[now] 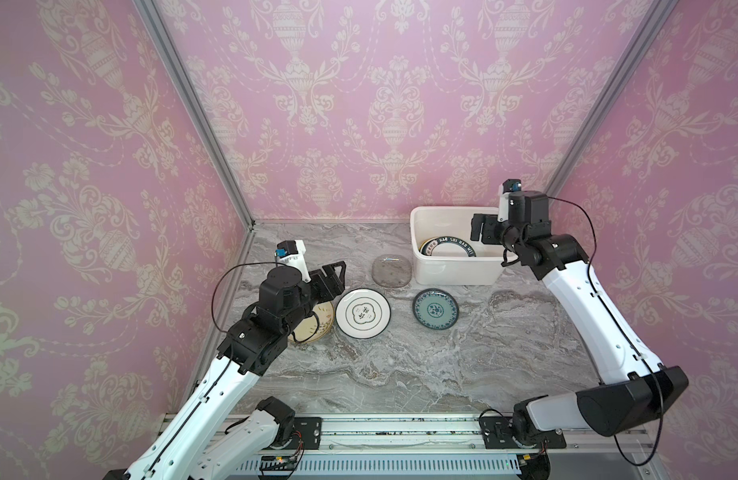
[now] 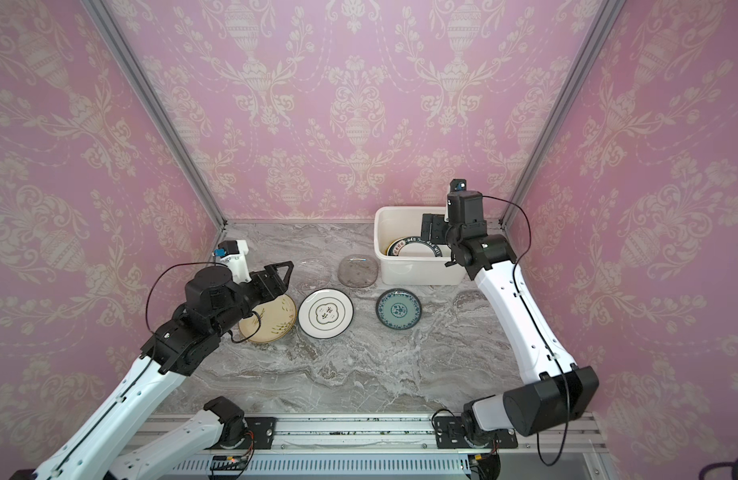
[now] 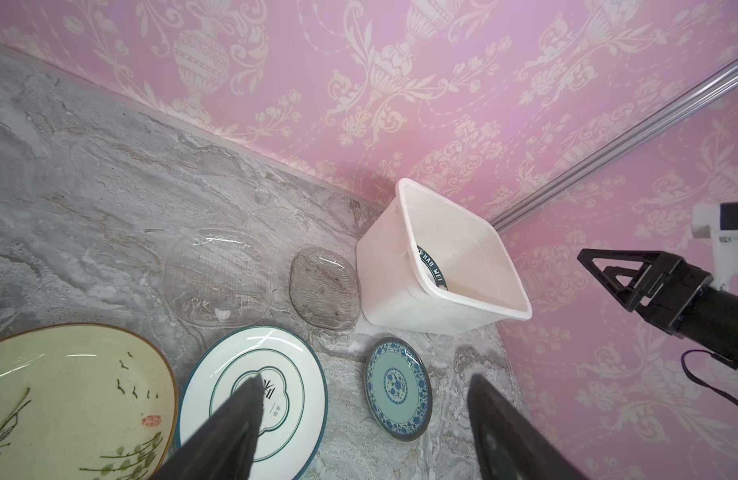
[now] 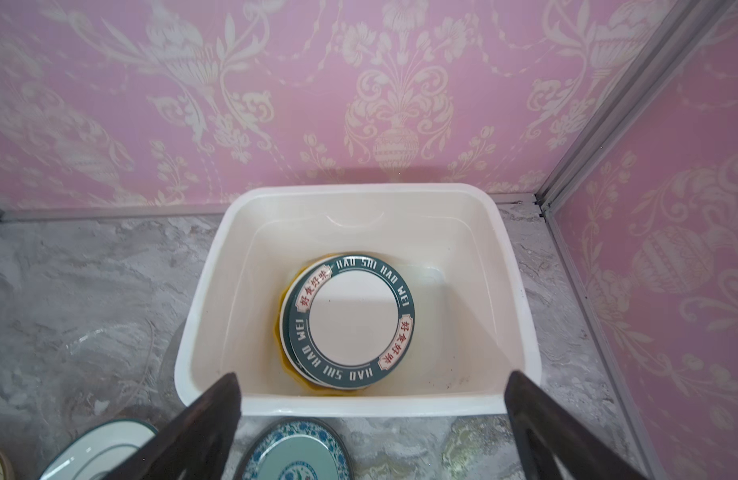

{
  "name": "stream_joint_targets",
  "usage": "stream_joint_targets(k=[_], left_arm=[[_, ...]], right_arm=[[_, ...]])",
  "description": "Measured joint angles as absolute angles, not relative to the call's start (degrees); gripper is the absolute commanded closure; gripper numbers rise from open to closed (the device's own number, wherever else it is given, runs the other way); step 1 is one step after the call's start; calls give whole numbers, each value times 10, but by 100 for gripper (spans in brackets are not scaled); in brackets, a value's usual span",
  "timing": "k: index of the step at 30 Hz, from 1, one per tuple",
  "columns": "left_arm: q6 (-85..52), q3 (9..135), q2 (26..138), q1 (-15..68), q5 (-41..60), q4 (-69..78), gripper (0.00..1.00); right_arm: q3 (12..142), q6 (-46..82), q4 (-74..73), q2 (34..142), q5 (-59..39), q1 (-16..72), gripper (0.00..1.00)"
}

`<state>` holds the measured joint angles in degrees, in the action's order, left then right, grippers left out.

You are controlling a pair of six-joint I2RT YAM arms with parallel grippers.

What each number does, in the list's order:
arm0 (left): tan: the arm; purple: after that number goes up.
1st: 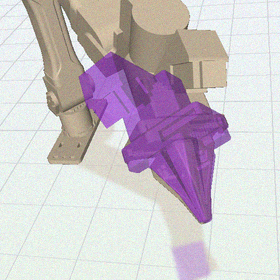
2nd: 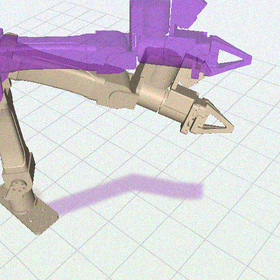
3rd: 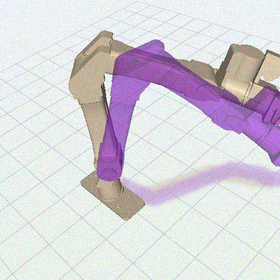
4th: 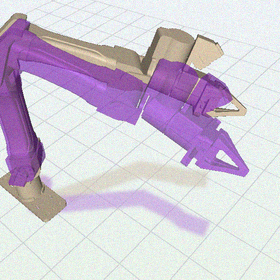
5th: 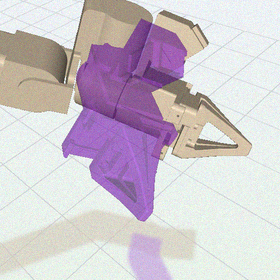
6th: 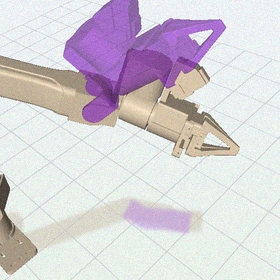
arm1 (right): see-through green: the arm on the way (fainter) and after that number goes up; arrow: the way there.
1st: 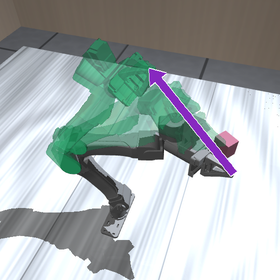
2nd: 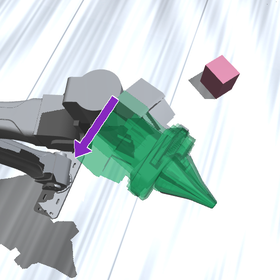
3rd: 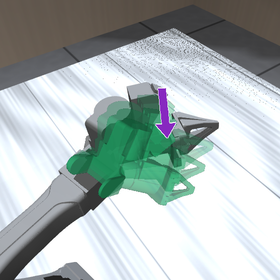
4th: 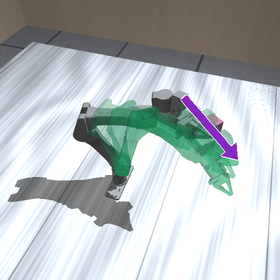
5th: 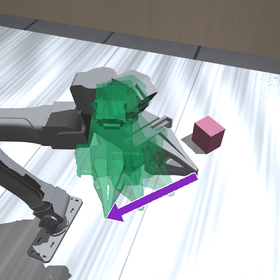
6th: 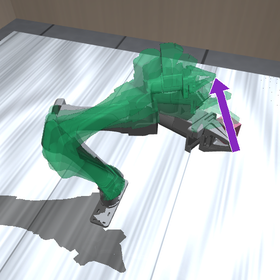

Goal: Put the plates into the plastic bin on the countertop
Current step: 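Open the right gripper and lift it out of the bin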

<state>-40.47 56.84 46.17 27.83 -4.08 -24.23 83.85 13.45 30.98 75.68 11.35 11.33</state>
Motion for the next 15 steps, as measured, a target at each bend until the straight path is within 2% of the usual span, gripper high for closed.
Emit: stream_joint_targets(k=[3, 5, 8, 12, 15], left_arm=[[-403, 568, 436, 278, -48, -272, 19], [-403, 568, 428, 278, -48, -293, 19], [-403, 573, 438, 278, -47, -335, 19], [-399, 609, 489, 275, -33, -402, 18], [-395, 636, 538, 270, -17, -439, 18]], right_arm=[[746, 185, 256, 687, 51, 80, 2], [730, 213, 254, 671, 13, 68, 1], [739, 239, 267, 681, -66, 70, 9], [725, 286, 286, 684, -152, 94, 9], [668, 344, 273, 663, -194, 136, 8]])
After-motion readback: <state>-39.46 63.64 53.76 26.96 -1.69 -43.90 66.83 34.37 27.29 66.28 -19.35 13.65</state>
